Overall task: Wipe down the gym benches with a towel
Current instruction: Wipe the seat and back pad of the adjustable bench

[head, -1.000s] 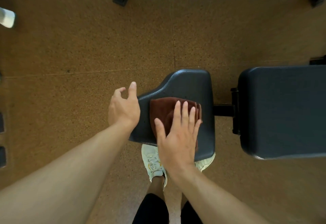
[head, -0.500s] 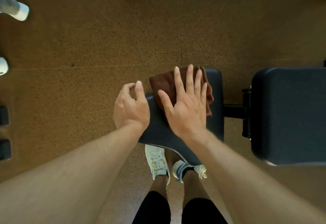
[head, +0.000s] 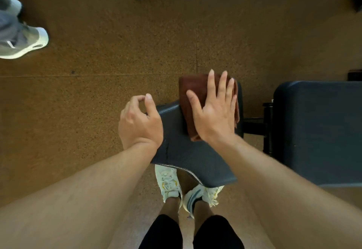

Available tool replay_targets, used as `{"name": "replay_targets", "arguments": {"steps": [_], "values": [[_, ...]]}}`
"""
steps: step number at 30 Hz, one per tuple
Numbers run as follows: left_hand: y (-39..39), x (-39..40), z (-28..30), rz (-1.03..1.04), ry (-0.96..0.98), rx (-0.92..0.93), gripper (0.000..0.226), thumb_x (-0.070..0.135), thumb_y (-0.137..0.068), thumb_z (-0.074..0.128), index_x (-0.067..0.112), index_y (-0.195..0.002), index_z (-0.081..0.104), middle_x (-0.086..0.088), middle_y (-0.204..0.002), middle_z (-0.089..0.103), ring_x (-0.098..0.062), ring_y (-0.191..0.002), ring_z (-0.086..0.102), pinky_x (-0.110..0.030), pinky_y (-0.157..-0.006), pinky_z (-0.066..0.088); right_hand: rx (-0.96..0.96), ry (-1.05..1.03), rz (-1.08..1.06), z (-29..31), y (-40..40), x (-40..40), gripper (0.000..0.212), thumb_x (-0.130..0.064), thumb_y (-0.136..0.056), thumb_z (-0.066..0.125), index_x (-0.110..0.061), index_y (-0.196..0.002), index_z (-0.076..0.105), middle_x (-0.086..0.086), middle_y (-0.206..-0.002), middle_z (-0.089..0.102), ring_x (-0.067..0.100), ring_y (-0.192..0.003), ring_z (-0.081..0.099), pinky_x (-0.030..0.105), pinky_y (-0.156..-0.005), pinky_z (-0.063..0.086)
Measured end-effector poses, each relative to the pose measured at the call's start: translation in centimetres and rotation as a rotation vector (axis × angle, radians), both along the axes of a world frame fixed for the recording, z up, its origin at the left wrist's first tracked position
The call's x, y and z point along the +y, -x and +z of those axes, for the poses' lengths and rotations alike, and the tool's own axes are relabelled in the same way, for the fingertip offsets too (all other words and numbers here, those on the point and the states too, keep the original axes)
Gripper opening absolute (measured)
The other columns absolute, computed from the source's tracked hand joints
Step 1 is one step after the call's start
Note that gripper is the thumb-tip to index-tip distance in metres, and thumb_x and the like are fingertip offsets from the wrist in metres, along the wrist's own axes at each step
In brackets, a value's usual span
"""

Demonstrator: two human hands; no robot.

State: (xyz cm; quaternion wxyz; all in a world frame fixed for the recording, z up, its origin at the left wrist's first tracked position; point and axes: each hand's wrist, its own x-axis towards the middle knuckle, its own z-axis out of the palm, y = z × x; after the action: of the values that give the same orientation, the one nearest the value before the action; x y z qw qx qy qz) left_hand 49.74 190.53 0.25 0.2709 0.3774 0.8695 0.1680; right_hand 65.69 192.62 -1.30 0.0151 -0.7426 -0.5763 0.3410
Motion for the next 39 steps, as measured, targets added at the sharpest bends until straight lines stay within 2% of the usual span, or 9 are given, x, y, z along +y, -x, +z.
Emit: {"name": "replay_targets", "arguments": {"steps": [5,9,17,21,25,29,34,37,39], "values": [[-0.2,0.1,0.3,-0.009,-0.014,0.026,0.048,0.054,-0.100,0.029,0.023,-0.109,0.063,0.002,-0.109,0.069,-0.023,-0.107,0.059,-0.044,-0.088,0.049,0.041,-0.036,-0.094,1.5,1.8,-6.5,0.080,-0.072,-0.103,0.019,-0.034,-0.165,-0.014,0.001,-0.174,-0.021,0.018,-0.159,-0.025,0.053,-0.131,-0.002],[-0.4,0.0,0.3,-0.012,-0.013,0.070,0.045,0.052,-0.101,0.030,0.022,-0.108,0.063,0.001,-0.109,0.069,-0.023,-0.107,0.059,-0.043,-0.087,0.048,0.053,0.177,-0.028,3.1,0.3,-13.0,0.087,-0.084,-0.093,0.018,-0.046,-0.157,-0.028,-0.012,-0.168,-0.034,0.008,-0.152,-0.037,0.046,-0.132,-0.005],[-0.3,0.0,0.1,-0.011,-0.032,0.093,0.039,0.049,-0.104,0.032,0.022,-0.103,0.061,0.006,-0.101,0.062,-0.022,-0.103,0.057,-0.037,-0.083,0.040,-0.012,-0.066,0.209,-1.6,-3.7,-0.1,0.090,-0.081,-0.097,0.019,-0.030,-0.166,-0.011,0.005,-0.174,-0.021,0.024,-0.158,-0.027,0.053,-0.129,-0.010],[-0.2,-0.1,0.2,-0.025,-0.037,0.092,0.041,0.049,-0.103,0.031,0.022,-0.107,0.062,0.002,-0.107,0.067,-0.021,-0.105,0.058,-0.038,-0.086,0.043,0.039,-0.096,0.077,-0.3,-1.5,-6.0,0.089,-0.079,-0.098,0.024,-0.031,-0.167,-0.008,0.003,-0.175,-0.017,0.022,-0.160,-0.022,0.054,-0.131,-0.002],[-0.2,0.0,0.2,-0.032,-0.044,0.076,0.043,0.050,-0.102,0.031,0.022,-0.109,0.063,0.000,-0.108,0.068,-0.022,-0.106,0.059,-0.042,-0.089,0.046,0.041,-0.131,0.374,1.2,0.0,-14.8,0.085,-0.077,-0.101,0.031,-0.033,-0.167,0.000,0.003,-0.177,-0.006,0.027,-0.163,-0.010,0.054,-0.128,0.005],[0.0,-0.1,0.1,-0.025,-0.057,0.044,0.044,0.054,-0.100,0.030,0.025,-0.110,0.062,0.003,-0.110,0.068,-0.020,-0.106,0.059,-0.043,-0.091,0.047,0.025,-0.138,0.505,-0.2,-2.1,-9.8,0.086,-0.084,-0.096,0.025,-0.041,-0.164,-0.004,-0.001,-0.175,-0.013,0.025,-0.161,-0.019,0.057,-0.130,0.003],[0.3,-0.1,0.2,0.015,-0.059,-0.043,0.045,0.055,-0.103,0.031,0.025,-0.118,0.061,0.006,-0.113,0.066,-0.015,-0.107,0.057,-0.032,-0.086,0.039,-0.019,-0.071,0.142,-0.7,-1.7,-0.8,0.085,-0.080,-0.097,0.019,-0.038,-0.166,-0.006,0.000,-0.175,-0.017,0.022,-0.160,-0.021,0.056,-0.129,-0.006],[0.5,-0.2,0.5,0.067,-0.088,-0.176,0.045,0.056,-0.103,0.031,0.025,-0.121,0.059,0.007,-0.114,0.064,-0.014,-0.105,0.056,-0.031,-0.085,0.036,-0.007,-0.093,-0.004,0.4,1.3,-3.1,0.082,-0.077,-0.099,0.019,-0.035,-0.167,-0.002,-0.001,-0.176,-0.013,0.019,-0.160,-0.019,0.053,-0.130,-0.003],[0.8,-0.2,0.8,0.130,-0.093,-0.314,0.045,0.056,-0.104,0.032,0.027,-0.126,0.057,0.009,-0.115,0.060,-0.012,-0.105,0.052,-0.030,-0.088,0.034,0.036,-0.157,0.079,1.8,3.9,-7.6,0.077,-0.074,-0.101,0.022,-0.039,-0.166,0.003,-0.006,-0.176,-0.009,0.014,-0.160,-0.020,0.048,-0.131,-0.004]]}}
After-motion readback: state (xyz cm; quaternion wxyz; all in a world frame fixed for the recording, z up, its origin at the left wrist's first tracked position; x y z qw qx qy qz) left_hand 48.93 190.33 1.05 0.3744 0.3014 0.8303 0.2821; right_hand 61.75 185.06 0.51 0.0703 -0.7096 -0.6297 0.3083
